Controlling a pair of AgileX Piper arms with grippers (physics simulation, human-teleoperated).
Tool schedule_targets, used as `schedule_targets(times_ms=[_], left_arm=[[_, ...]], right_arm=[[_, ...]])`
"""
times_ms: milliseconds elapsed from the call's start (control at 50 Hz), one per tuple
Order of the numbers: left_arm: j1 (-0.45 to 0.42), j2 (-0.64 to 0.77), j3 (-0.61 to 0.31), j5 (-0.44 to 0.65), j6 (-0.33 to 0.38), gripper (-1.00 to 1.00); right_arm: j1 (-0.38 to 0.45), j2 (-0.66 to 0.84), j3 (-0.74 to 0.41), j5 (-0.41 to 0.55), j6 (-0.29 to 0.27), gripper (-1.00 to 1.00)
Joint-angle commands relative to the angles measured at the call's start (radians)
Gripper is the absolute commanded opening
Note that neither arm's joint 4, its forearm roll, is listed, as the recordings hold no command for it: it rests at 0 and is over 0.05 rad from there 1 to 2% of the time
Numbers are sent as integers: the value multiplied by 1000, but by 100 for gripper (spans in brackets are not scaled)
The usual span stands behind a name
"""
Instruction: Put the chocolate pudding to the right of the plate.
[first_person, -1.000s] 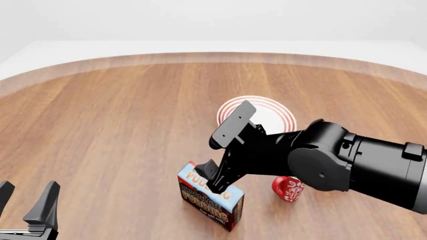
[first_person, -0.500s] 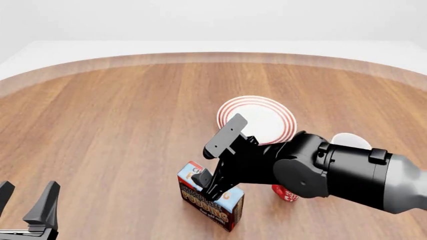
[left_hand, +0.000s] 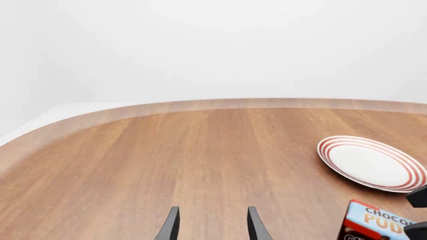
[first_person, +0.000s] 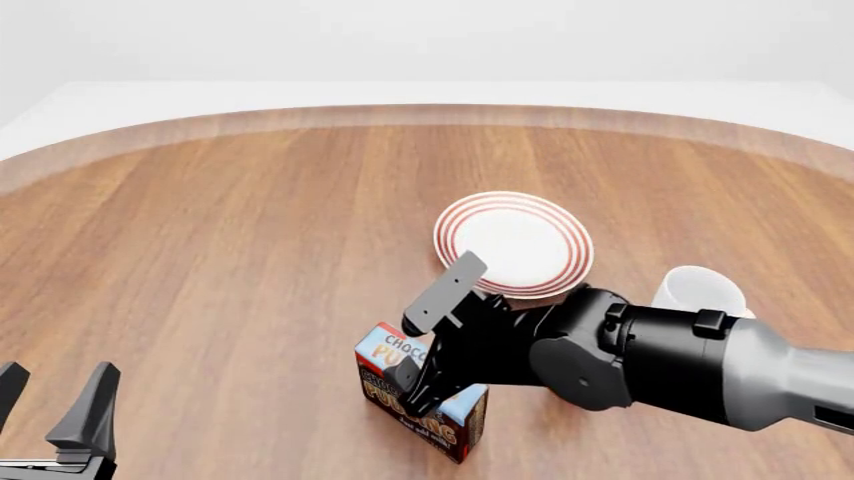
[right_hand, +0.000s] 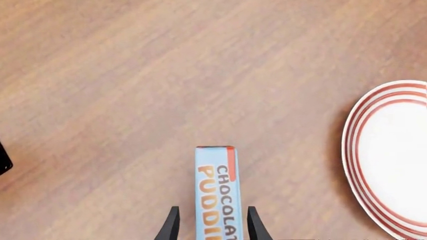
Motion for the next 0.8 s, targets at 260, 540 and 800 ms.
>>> schedule_targets(times_ms=[260,540,800], left_arm=[[0,0,0,0,0,100],[0,0,0,0,0,100],[0,0,0,0,0,100]], right_arm=[[-21,49,48,-62,52,100],[-68,74,93,-115,22,-100],[-65,89,73,-109,34,-100]])
